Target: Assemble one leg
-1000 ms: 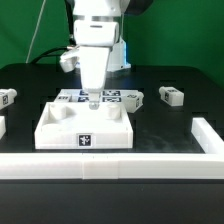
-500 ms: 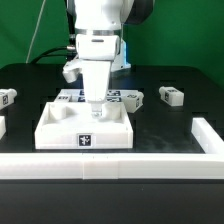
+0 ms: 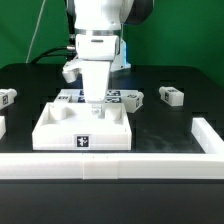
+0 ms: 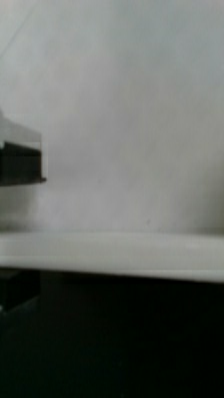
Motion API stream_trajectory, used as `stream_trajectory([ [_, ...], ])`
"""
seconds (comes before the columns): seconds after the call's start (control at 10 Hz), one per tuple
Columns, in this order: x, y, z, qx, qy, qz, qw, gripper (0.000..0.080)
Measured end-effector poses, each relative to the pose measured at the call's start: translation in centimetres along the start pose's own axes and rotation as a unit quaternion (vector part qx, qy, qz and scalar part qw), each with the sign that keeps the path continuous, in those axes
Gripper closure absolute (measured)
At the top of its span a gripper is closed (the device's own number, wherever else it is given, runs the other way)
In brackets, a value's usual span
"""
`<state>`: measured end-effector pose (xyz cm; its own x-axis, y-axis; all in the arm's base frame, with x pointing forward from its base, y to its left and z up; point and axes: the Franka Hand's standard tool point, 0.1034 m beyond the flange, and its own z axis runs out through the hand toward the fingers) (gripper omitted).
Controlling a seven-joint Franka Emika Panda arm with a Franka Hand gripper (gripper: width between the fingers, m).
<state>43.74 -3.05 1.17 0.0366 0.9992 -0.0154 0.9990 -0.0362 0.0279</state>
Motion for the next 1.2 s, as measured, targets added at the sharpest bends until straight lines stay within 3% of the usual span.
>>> stream_trajectory([
  [0.2,0.0,0.0,0.0,0.001,0.0,0.0,1.0,0.0741],
  [0.6,0.2,0.1,0.0,0.001,0.0,-0.002,1.0,0.0741],
  [1.0,5.2,1.9,0.0,0.012,-0.003,-0.028,1.0,0.0741],
  [1.2,7.7,3.0,-0.1,0.006,0.0,-0.022,1.0,0.0741],
])
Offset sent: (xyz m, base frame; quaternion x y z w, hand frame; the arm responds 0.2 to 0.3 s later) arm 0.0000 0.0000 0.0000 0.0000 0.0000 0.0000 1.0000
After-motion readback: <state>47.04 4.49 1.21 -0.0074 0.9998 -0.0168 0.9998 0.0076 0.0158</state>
